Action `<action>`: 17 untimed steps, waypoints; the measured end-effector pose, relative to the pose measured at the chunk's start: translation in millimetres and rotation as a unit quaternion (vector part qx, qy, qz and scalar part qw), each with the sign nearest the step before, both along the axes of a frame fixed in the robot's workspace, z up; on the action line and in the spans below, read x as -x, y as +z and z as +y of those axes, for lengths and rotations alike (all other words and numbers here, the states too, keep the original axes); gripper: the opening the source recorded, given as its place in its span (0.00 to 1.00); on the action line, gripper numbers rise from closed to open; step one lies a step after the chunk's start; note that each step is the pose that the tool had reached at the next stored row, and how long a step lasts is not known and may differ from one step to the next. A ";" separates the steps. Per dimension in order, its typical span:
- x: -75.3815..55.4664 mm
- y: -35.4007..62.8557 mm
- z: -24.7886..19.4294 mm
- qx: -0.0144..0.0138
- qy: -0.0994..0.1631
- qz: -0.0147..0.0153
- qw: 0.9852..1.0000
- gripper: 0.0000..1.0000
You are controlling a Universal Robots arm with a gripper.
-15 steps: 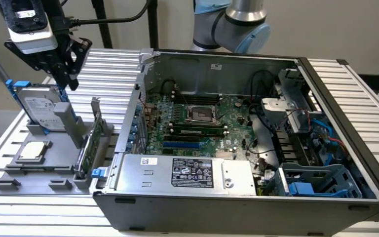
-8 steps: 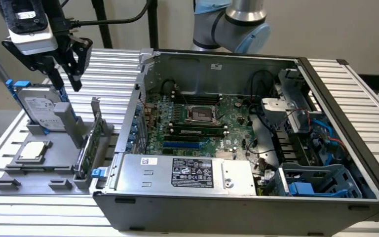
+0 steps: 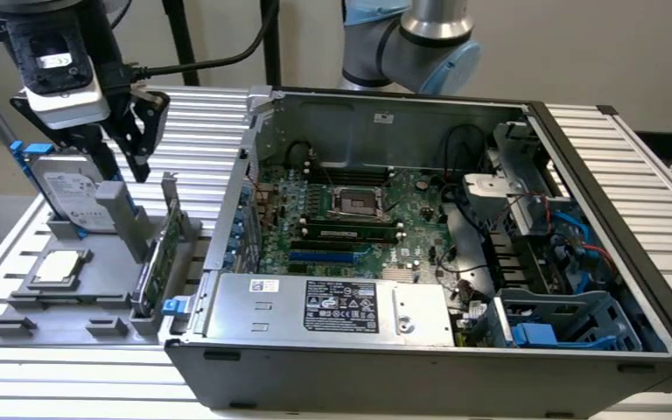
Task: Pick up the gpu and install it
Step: 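Pick up the gpu and move the gpu toward the slot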
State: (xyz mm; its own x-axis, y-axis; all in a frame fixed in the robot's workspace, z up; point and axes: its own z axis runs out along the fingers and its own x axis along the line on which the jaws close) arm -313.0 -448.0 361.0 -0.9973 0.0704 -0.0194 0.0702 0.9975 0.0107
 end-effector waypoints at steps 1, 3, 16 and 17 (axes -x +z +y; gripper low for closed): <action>-1.0 -1.7 -1.7 0.000 0.000 0.000 1.000 0.42; -2.9 -5.4 -4.8 0.000 0.000 0.000 1.000 0.42; -9.8 -29.0 -12.4 0.000 0.000 0.000 1.000 0.42; -9.8 -30.8 -12.4 0.000 0.000 0.000 1.000 0.42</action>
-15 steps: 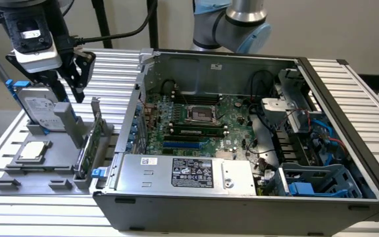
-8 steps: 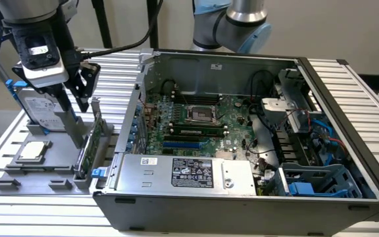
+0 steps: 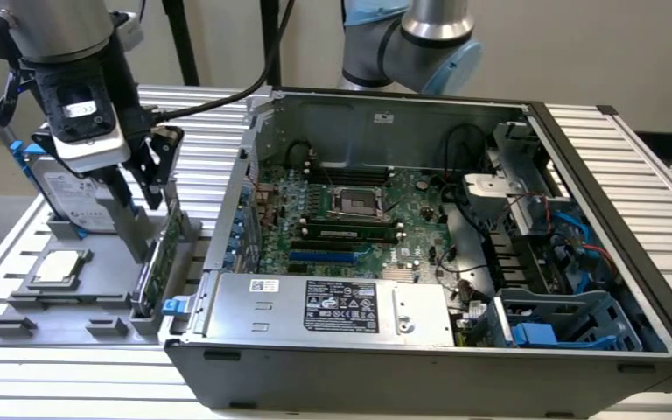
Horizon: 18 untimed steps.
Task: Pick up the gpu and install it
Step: 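Pick up the gpu and move the gpu toward the slot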
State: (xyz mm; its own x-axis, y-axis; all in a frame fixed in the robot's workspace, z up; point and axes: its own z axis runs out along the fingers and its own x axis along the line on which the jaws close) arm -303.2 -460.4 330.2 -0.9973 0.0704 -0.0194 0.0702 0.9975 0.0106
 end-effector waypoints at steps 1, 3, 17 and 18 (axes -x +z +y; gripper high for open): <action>0.0 -1.8 0.0 0.000 0.000 0.000 1.000 0.42; 0.0 -5.4 0.0 0.000 0.000 0.000 1.000 0.42; 0.0 -31.0 0.0 0.000 0.002 0.000 1.000 0.42; 0.0 -32.8 0.0 0.000 0.002 0.000 1.000 0.42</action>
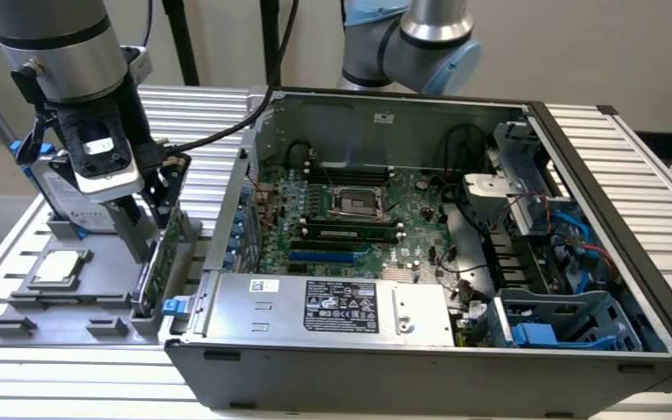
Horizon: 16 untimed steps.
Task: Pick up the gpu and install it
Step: 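Pick up the gpu and move the gpu toward the slot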
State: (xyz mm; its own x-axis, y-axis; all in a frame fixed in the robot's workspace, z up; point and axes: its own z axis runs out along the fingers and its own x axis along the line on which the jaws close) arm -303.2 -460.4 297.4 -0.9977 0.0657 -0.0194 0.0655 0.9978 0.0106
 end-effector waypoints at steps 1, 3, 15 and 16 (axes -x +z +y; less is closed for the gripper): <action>0.0 -1.9 0.0 0.000 0.000 0.000 1.000 0.42; 0.3 -5.5 -0.2 0.000 0.001 0.000 1.000 0.42; 5.2 -27.3 -1.9 0.000 0.004 0.000 1.000 0.42; 5.3 -29.1 -2.0 0.000 0.004 0.000 1.000 0.42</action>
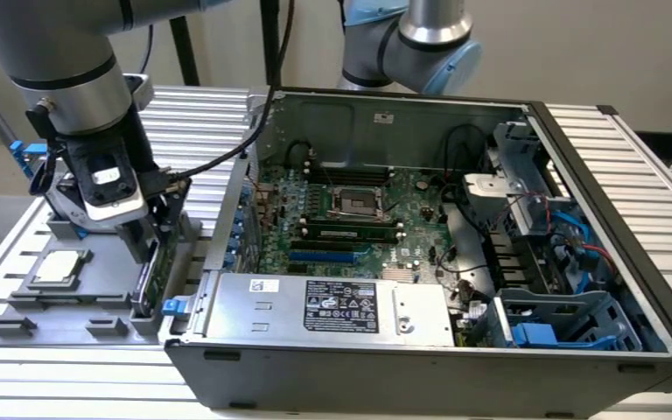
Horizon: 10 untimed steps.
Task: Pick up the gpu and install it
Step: 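Pick up the gpu and move the gpu toward the slot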
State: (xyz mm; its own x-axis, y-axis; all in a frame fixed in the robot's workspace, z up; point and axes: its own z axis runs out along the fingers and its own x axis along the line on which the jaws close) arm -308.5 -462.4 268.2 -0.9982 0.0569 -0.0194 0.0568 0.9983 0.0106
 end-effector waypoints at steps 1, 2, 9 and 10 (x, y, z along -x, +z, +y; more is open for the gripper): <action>0.0 -1.8 -0.1 0.000 0.000 0.000 1.000 0.42; 0.1 -3.6 -0.2 0.000 0.000 0.000 1.000 0.42; 0.0 -16.3 -0.7 0.000 0.002 0.000 1.000 0.50; 0.0 -18.1 -0.7 0.000 0.002 0.000 1.000 0.50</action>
